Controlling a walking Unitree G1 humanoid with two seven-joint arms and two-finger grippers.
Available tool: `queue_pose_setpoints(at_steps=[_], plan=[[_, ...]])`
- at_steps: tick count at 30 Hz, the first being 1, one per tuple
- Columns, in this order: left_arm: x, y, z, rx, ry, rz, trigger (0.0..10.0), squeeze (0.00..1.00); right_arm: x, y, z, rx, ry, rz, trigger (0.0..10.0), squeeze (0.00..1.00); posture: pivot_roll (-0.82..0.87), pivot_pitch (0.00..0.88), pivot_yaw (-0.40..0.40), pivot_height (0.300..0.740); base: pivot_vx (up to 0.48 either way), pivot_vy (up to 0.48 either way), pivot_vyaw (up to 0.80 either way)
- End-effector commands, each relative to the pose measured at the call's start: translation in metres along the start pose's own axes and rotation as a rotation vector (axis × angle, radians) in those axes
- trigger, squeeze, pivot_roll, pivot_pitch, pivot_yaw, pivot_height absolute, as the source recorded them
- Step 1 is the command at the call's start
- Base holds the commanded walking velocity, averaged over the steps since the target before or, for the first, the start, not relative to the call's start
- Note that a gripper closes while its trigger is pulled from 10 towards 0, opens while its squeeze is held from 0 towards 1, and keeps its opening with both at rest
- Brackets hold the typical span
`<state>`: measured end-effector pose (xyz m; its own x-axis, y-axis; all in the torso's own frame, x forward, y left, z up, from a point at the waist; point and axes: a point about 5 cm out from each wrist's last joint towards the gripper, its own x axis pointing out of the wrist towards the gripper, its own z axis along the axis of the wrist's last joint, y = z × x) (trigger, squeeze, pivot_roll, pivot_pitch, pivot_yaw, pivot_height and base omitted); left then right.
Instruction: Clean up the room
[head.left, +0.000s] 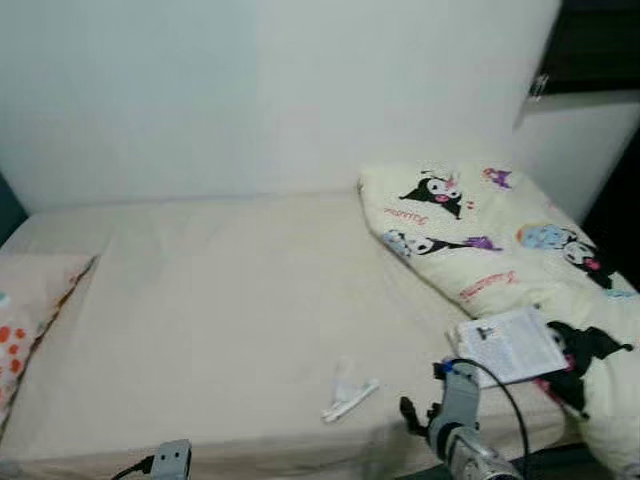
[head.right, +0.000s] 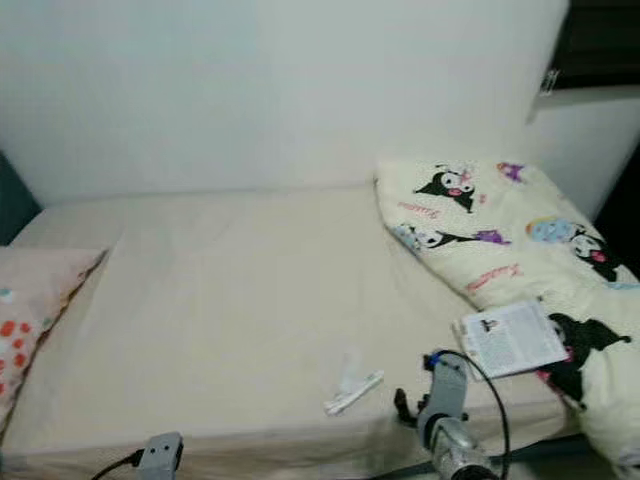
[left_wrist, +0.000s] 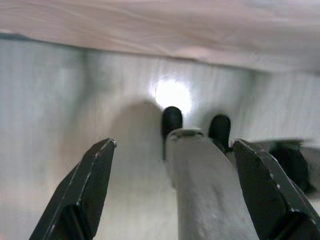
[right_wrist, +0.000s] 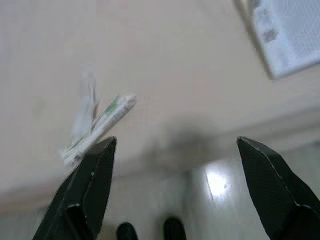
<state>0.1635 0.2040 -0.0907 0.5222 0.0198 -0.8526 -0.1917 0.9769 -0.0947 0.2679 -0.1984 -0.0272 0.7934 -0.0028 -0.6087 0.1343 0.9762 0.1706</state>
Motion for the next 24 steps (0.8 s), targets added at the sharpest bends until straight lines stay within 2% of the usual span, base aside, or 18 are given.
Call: queue_pose_setpoints(at_steps=[1, 7, 12, 15, 16, 19, 20, 21, 24], plan=[[-0.001, 0.006, 0.000, -0.033, -0.009, 0.032, 10.0, 0.00, 0.001, 0.004, 0.000, 0.025, -0.014, 0.013, 10.0, 0.00, -0.13, 0.000, -0.004, 0.740, 0.000, 0.000, 0.00], [-0.001, 0.010, 0.003, -0.019, -0.017, 0.051, 10.0, 0.00, 0.005, 0.018, 0.016, 0.052, -0.053, 0.066, 10.0, 0.00, -0.13, 0.000, -0.001, 0.740, 0.000, 0.000, 0.00], [-0.001, 0.011, 0.004, -0.016, -0.020, 0.052, 10.0, 0.00, 0.007, 0.024, 0.021, 0.064, -0.059, 0.090, 10.0, 0.00, -0.13, 0.000, -0.002, 0.730, 0.000, 0.000, 0.00], [0.002, 0.004, 0.034, -0.054, -0.130, 0.030, 10.0, 0.00, 0.009, 0.028, 0.034, 0.106, -0.105, 0.126, 10.0, 0.00, -0.13, 0.000, -0.005, 0.715, 0.000, 0.000, 0.00], [0.002, 0.004, 0.034, -0.054, -0.130, 0.030, 10.0, 0.00, 0.009, 0.028, 0.034, 0.106, -0.105, 0.126, 10.0, 0.00, -0.13, 0.000, -0.005, 0.715, 0.000, 0.000, 0.00], [0.002, -0.001, 0.070, -0.079, -0.252, 0.017, 10.0, 0.00, 0.009, 0.032, 0.039, 0.121, -0.116, 0.157, 10.0, 0.00, -0.12, 0.000, -0.007, 0.700, 0.000, 0.000, 0.00], [0.002, -0.001, 0.070, -0.079, -0.252, 0.017, 10.0, 0.00, 0.009, 0.032, 0.039, 0.121, -0.116, 0.157, 10.0, 0.00, -0.12, 0.000, -0.007, 0.700, 0.000, 0.000, 0.00], [0.001, -0.004, 0.086, -0.084, -0.301, 0.014, 10.0, 0.00, 0.010, 0.034, 0.038, 0.112, -0.106, 0.170, 10.0, 0.00, -0.13, 0.000, -0.006, 0.690, 0.000, 0.000, 0.00], [0.000, -0.006, 0.097, -0.092, -0.337, 0.006, 10.0, 0.00, 0.010, 0.036, 0.037, 0.112, -0.102, 0.177, 10.0, 0.00, -0.13, 0.000, -0.007, 0.680, 0.000, 0.000, 0.00]])
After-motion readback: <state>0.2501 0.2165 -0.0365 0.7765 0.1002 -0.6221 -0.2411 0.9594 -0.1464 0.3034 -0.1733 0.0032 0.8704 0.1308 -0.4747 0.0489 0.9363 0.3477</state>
